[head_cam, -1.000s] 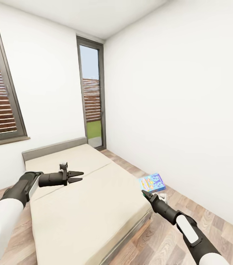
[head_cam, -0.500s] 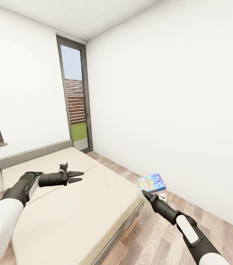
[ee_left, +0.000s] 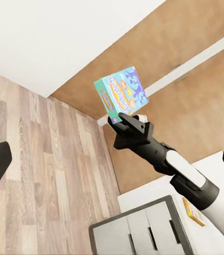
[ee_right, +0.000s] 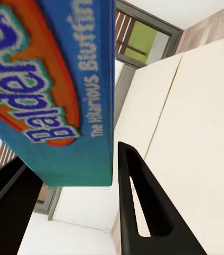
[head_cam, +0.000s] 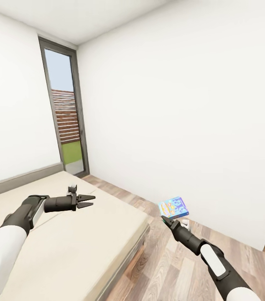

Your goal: Put all the toys in the child's room - the three board games (two on the bed and one on the table), the two jigsaw puzzles on the table, and the tennis ball on the table - inside the toy box on the table in the child's room.

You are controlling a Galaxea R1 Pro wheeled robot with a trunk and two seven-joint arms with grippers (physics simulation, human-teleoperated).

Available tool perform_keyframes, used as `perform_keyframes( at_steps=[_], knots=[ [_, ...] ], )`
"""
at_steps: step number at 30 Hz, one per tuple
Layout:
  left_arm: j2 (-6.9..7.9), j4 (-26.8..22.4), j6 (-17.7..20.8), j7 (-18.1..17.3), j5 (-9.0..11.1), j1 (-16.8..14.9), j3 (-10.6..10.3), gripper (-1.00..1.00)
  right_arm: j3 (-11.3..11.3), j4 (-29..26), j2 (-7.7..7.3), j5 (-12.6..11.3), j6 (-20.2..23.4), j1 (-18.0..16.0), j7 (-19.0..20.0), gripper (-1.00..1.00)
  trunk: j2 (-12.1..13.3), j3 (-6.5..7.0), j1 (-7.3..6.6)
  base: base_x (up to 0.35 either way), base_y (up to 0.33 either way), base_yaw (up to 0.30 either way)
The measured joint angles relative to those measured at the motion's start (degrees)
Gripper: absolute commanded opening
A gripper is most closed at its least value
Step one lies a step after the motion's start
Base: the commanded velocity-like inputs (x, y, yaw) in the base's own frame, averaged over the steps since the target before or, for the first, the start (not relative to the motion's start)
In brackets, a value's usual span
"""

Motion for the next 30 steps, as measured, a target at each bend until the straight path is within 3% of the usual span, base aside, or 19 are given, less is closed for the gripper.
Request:
perform_keyframes(
  at_steps=[24,30],
  knots=[
    [0.0,0.0,-0.2,0.0,0.1,0.0,0.0,1.0,0.0,0.0,0.0,0.0,-0.1,0.0,0.0,-1.0,0.0,0.67,0.0,0.001,-0.001,-0.274],
    [0.01,0.0,-1.4,0.0,0.1,0.0,0.1,1.0,0.0,0.0,-0.04,0.0,-0.1,0.0,0.0,-1.0,0.0,0.83,-0.02,0.182,-0.15,-0.252]
  ],
)
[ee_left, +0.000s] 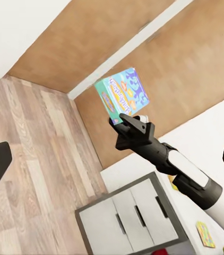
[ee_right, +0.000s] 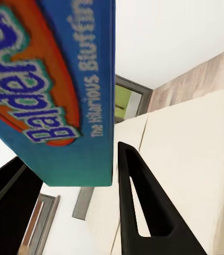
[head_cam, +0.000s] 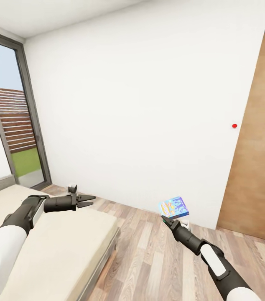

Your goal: Put all the toys in the child's room - the three board games (two on the bed and one on the table), the two jigsaw puzzles on the table, and the tennis ball on the table - inside the toy box on the table in the child's room.

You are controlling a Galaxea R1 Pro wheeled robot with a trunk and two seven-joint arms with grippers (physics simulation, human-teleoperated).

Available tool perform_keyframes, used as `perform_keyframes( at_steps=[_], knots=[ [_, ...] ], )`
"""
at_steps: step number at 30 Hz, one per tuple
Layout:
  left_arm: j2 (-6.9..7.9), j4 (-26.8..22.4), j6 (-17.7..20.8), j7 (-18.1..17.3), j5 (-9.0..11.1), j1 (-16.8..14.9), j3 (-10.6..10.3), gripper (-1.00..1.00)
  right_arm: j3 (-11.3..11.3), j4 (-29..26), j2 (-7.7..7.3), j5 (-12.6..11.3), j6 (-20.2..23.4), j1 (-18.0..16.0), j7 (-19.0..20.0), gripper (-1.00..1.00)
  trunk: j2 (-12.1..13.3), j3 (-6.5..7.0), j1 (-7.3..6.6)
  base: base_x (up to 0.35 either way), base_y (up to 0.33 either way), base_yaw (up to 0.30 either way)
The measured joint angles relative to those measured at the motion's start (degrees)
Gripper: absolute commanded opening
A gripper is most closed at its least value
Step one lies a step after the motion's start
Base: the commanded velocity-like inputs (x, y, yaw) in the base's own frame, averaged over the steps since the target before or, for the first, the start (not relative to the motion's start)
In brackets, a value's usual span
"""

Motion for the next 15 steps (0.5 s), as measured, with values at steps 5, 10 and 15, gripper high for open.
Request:
perform_keyframes(
  at_steps=[5,10,15],
  knots=[
    [0.02,0.0,-0.3,0.0,0.0,0.0,0.0,1.0,-0.3,0.0,0.05,0.0,0.0,0.0,0.0,-1.0,0.0,0.05,0.0,0.243,-0.228,-0.053],
    [0.0,0.0,-1.3,0.0,0.0,0.1,0.0,1.0,-0.7,0.1,0.05,0.1,0.0,0.0,-0.1,-1.0,0.0,0.05,0.01,0.212,-0.174,-0.104],
    [0.07,0.0,-1.5,-0.1,0.0,0.1,0.1,1.0,-0.8,0.5,0.04,0.0,0.0,0.0,-0.1,-1.0,0.0,0.05,0.02,0.056,-0.035,-0.251]
  ],
)
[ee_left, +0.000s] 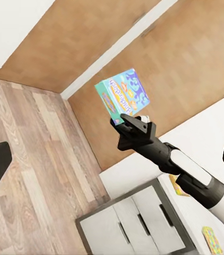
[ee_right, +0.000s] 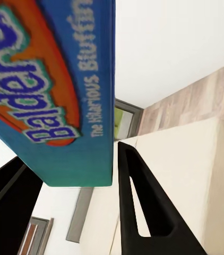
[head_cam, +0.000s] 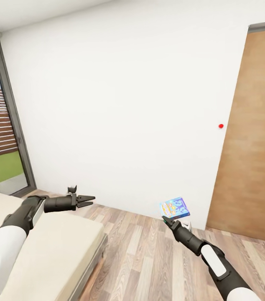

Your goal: Put all the toys in the child's room - the three board games (two on the bed and one on the table), the two jigsaw puzzles on the table, and the tennis ball on the table - inside the toy box on the table in the child's room.

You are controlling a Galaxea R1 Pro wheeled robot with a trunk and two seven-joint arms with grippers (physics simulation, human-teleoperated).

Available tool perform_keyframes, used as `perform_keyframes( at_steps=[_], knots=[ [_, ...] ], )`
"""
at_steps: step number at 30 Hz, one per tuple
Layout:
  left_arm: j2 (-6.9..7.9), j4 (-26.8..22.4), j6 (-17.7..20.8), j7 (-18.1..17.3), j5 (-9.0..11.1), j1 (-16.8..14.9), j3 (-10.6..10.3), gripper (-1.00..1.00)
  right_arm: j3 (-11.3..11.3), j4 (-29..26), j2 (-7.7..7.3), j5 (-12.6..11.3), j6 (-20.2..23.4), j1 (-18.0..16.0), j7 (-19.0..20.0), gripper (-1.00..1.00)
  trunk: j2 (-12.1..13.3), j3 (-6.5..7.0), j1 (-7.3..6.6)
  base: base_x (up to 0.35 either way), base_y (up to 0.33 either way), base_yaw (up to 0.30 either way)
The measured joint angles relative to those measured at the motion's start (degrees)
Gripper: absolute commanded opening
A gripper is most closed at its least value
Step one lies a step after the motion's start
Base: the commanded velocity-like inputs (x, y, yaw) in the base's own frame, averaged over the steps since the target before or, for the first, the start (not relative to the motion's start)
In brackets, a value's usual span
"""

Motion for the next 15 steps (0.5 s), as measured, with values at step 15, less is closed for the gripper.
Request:
perform_keyframes(
  at_steps=[15],
  knots=[
    [-0.07,0.0,-1.6,0.1,0.1,0.1,0.0,1.0,0.0,0.1,0.0,0.0,0.0,0.0,0.0,-1.0,0.0,0.0,0.0,0.002,-0.001,-0.279]
  ],
)
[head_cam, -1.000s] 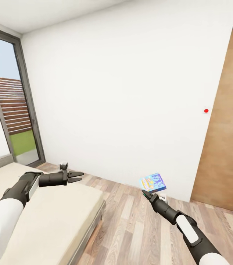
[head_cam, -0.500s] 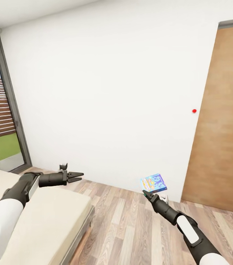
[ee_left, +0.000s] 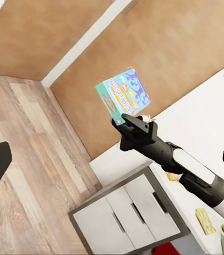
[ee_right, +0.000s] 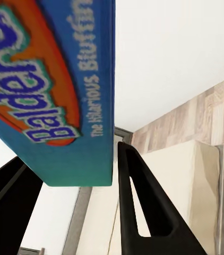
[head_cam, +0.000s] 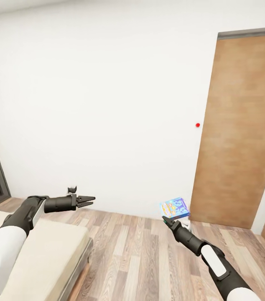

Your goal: Put all the toys in the child's room - the three board games (two on the bed and one on the table), the two jigsaw puzzles on the table, and the tennis ball on the table - inside the toy box on the table in the child's room.

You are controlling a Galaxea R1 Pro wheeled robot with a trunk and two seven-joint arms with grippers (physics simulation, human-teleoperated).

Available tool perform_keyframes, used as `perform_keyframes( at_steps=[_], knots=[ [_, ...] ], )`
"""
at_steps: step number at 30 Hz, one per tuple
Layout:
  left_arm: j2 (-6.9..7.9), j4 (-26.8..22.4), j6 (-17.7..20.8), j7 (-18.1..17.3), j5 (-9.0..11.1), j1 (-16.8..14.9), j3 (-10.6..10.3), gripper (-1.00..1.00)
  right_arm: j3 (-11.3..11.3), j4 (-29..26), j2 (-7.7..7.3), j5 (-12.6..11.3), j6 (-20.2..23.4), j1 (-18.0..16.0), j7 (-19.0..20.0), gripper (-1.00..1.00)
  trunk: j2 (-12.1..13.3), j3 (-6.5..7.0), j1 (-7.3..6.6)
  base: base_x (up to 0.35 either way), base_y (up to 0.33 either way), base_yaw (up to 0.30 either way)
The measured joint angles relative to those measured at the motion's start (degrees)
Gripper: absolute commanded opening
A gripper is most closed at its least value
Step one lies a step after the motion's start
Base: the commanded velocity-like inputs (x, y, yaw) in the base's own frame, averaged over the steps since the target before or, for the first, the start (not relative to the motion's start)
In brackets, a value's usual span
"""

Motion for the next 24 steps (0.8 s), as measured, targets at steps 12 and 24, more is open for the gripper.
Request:
perform_keyframes(
  at_steps=[12,24],
  knots=[
    [-0.01,0.0,-0.1,0.0,-0.1,0.0,0.0,1.0,0.0,0.0,0.0,0.0,-0.1,0.0,-0.1,-1.0,0.0,0.0,0.0,0.0,0.0,-0.28],
    [-0.01,0.0,-0.1,0.1,-0.1,0.0,0.0,1.0,0.0,0.0,0.0,0.0,-0.1,0.0,-0.2,-1.0,0.0,0.0,0.0,0.0,0.0,-0.28]
  ],
)
